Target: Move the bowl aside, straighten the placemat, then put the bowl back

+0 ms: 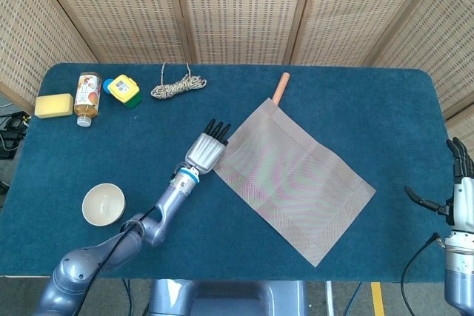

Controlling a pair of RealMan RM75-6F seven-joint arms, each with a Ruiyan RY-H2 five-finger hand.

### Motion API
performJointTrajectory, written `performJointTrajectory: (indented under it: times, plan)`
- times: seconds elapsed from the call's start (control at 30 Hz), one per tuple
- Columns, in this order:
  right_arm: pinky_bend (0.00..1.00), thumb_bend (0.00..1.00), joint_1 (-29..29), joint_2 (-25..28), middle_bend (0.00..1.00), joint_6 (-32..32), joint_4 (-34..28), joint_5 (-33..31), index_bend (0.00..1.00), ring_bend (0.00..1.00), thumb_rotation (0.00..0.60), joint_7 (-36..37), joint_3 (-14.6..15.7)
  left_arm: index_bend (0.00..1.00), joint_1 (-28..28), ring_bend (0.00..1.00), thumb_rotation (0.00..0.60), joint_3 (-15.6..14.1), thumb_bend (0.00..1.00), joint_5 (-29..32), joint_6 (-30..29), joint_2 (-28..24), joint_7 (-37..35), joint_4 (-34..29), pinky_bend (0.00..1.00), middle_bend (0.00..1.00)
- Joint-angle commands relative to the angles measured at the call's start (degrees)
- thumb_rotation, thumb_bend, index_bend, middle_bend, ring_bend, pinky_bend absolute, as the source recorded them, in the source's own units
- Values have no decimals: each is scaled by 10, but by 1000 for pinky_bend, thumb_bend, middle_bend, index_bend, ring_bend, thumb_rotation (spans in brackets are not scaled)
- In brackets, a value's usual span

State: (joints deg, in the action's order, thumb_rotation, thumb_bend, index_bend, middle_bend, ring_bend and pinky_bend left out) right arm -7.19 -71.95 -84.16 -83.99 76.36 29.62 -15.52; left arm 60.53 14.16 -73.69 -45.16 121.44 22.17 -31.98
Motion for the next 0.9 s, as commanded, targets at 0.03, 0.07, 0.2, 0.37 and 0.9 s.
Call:
performJointTrajectory:
  times: [0.03, 0.07, 0.2, 0.37, 0.9]
  plan:
    - [0, 276, 0, 1, 0, -1, 0, -1, 97, 0, 600, 1, -1, 425, 5, 0, 600, -3, 271, -3, 1, 11, -8, 16, 0, 0]
    - [0, 276, 0, 1, 0, -1, 0, -1, 97, 0, 600, 1, -1, 436, 6, 0, 600, -4, 302, -4, 1, 13, -10, 20, 0, 0]
    - [0, 276, 0, 1, 0, 1, -1, 0, 98, 0, 600, 2, 0, 491, 7, 0, 600, -7, 332, -8, -2, 20, -21, 29, 0, 0]
    - [0, 277, 1, 2, 0, -3, -4, 4, 97, 0, 600, 3, 1, 551, 5, 0, 600, -13, 373, -17, -13, 22, -31, 34, 0, 0]
    - [0, 276, 6, 8, 0, -14, -20, 24, 98, 0, 600, 7, 8, 615, -43, 0, 600, -41, 525, -44, -71, -32, -45, -35, 0, 0]
